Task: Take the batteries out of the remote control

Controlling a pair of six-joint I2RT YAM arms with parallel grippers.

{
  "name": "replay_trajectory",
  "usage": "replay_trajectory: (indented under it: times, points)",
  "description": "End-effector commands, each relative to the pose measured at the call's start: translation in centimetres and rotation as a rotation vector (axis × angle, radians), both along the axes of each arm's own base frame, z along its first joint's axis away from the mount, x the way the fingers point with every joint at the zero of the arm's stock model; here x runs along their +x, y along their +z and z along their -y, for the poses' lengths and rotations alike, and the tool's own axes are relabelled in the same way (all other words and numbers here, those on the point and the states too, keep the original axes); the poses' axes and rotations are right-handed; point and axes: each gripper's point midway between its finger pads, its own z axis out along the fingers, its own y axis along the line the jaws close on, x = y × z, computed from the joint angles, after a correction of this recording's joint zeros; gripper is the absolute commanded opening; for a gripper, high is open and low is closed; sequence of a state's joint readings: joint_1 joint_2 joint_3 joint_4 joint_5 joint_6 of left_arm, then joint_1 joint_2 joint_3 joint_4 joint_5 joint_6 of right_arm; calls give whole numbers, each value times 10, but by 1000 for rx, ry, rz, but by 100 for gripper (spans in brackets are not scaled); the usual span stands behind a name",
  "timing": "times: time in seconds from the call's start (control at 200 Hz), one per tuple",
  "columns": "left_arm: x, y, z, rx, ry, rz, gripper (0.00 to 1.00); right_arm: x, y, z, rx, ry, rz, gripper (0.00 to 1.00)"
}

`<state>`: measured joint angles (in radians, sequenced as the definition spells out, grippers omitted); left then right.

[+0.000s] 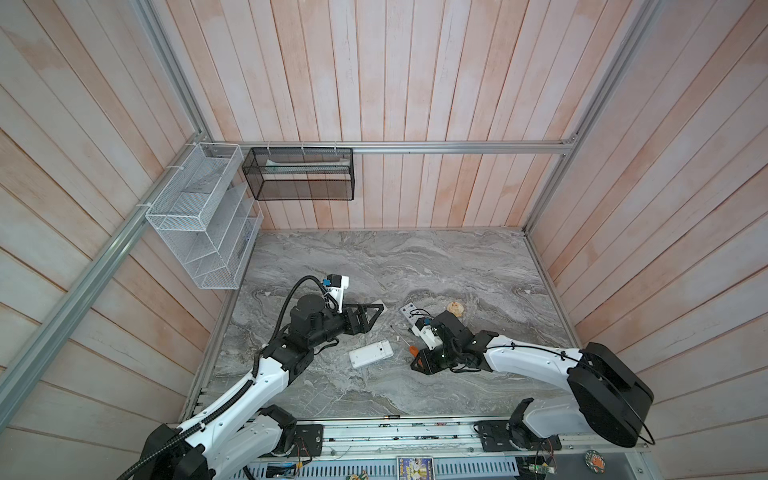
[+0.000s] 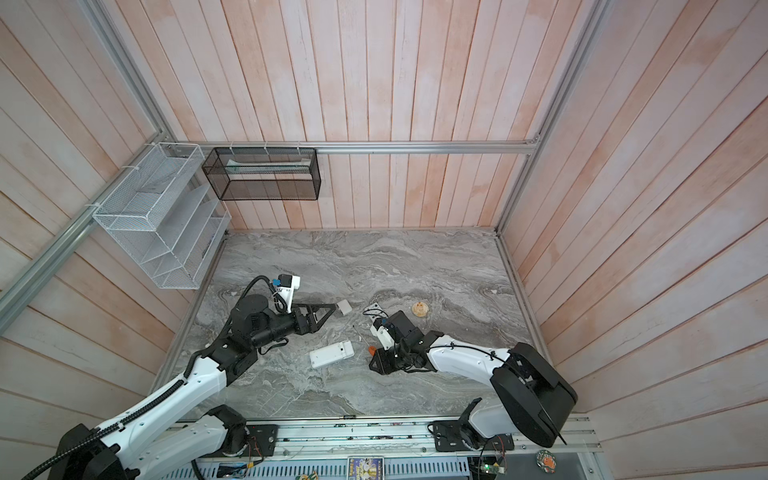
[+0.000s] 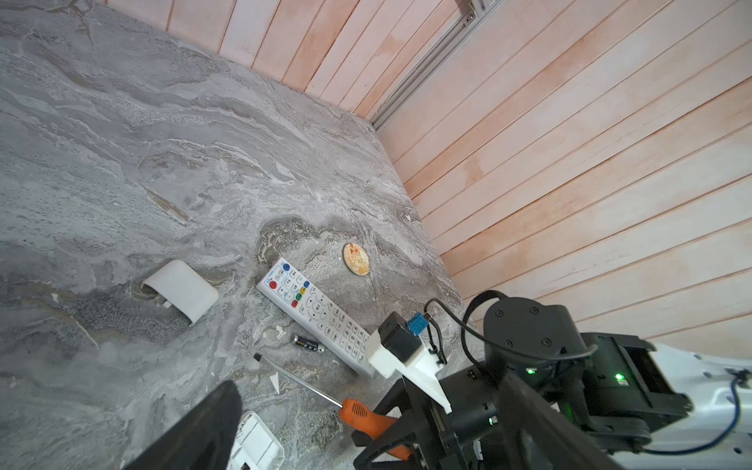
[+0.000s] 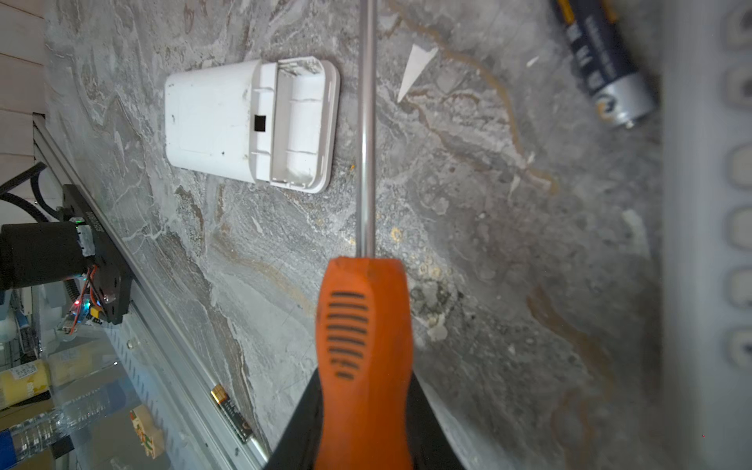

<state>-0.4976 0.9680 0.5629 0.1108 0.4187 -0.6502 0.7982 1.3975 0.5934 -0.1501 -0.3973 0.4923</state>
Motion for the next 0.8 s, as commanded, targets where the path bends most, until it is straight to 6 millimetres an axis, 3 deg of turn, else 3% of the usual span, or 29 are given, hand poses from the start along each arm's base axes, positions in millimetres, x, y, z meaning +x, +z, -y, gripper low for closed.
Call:
replay_trajectory:
  times: [0.0, 0.315, 0.44, 0.625, 0.795]
  points:
    - [-3, -6, -8, 1, 25, -22, 100, 2, -9, 1, -22, -21, -1, 4]
    - [-1, -5, -14, -11, 41, -28, 100, 3, -20, 13, -103, -36, 1, 26]
    - [-1, -5, -15, -11, 41, -30, 100, 4, -20, 14, -128, -40, -5, 41]
    - [-2, -6, -18, -7, 46, -33, 100, 4, -20, 14, -157, -43, -12, 73]
    - [-2, -7, -21, -4, 51, -32, 100, 9, -10, 12, -161, -37, 8, 76]
